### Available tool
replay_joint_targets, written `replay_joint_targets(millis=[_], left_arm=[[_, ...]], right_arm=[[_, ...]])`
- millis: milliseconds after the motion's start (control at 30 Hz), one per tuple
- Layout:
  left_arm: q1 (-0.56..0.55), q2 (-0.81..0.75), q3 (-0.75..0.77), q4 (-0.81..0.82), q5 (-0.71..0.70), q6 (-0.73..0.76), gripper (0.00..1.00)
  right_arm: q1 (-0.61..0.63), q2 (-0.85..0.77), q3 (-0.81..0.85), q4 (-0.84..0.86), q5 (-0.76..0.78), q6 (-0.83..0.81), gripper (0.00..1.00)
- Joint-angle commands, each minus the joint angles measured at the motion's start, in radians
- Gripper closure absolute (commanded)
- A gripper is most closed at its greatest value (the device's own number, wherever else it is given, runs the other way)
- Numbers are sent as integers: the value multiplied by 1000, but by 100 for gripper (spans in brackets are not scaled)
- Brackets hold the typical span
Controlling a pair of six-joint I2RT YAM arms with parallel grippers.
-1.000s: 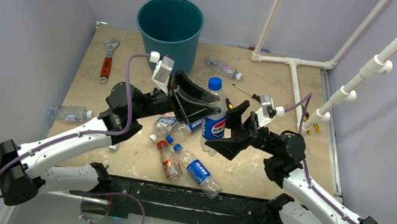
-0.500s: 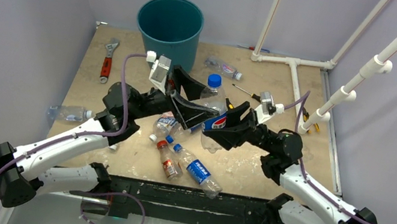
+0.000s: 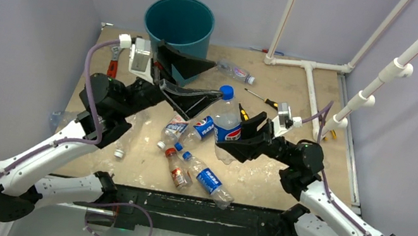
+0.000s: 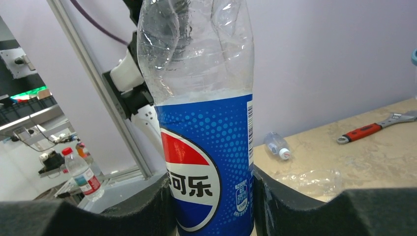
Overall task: Put the plastic bottles in the bin
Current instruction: Pick up the plastic bottle at the center of the board.
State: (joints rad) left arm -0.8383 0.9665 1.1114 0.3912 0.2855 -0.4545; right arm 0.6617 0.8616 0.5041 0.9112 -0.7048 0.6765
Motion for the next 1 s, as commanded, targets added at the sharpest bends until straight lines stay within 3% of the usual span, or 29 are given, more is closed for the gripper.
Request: replay_joint_targets(millis=[0, 167, 467, 567, 833, 900, 967], left_arm=[[-1, 88, 106, -33, 101, 23, 13], [0, 148, 146, -56, 204, -9, 19], [0, 164, 157, -114, 214, -42, 32], [0, 160, 156, -104, 226, -53, 43], [-1, 150, 137, -90, 246, -72, 87], [0, 148, 139, -112, 233, -66, 100], [0, 140, 137, -131, 206, -53, 100]], right_arm=[[3, -24, -8, -26, -27, -46, 52], [2, -36, -3, -68, -20, -80, 53], [3, -65, -12, -88, 24, -120, 56], [2, -68, -6, -103, 28, -133, 56], [2, -62, -12, -116, 46, -155, 57], [2, -62, -8, -122, 52, -153, 50], [2, -64, 0, -140, 56, -153, 29]])
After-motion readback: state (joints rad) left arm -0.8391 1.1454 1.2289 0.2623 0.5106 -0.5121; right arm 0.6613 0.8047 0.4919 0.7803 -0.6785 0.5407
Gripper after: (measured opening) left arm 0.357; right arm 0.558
